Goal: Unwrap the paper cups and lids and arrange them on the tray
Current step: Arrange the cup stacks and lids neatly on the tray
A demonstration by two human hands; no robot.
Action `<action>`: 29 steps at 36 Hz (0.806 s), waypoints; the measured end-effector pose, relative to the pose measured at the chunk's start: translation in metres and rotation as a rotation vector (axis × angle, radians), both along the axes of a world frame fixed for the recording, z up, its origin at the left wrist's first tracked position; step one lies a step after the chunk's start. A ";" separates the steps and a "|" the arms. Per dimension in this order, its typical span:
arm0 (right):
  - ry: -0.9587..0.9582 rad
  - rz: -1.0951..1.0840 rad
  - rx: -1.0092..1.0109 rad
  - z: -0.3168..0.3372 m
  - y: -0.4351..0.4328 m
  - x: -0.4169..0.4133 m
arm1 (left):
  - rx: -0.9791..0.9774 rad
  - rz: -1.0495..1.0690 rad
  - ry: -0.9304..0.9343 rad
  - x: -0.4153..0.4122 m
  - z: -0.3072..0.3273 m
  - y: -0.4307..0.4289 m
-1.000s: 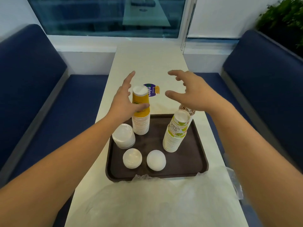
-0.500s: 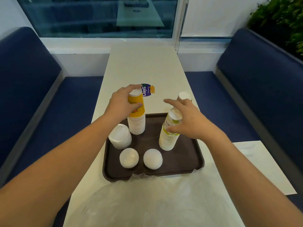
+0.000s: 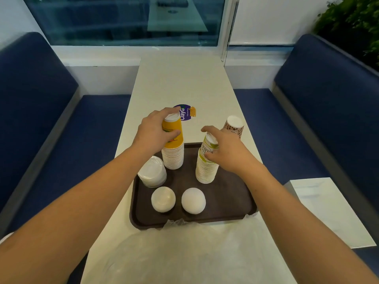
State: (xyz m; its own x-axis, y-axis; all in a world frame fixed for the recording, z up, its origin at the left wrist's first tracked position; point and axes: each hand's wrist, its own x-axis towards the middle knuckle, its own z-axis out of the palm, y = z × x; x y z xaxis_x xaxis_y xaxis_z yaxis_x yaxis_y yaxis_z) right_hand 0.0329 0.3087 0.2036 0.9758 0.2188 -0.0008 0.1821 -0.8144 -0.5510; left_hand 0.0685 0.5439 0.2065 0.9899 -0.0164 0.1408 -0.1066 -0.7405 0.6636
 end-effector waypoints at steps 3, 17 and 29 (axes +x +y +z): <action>-0.025 0.003 -0.018 -0.001 0.006 0.009 | 0.003 0.007 0.006 0.000 0.001 0.001; -0.042 0.018 -0.021 -0.001 0.025 0.049 | -0.006 0.038 0.000 -0.004 -0.001 0.007; -0.037 0.021 -0.036 -0.002 0.038 0.067 | -0.021 0.059 0.015 -0.007 0.002 0.012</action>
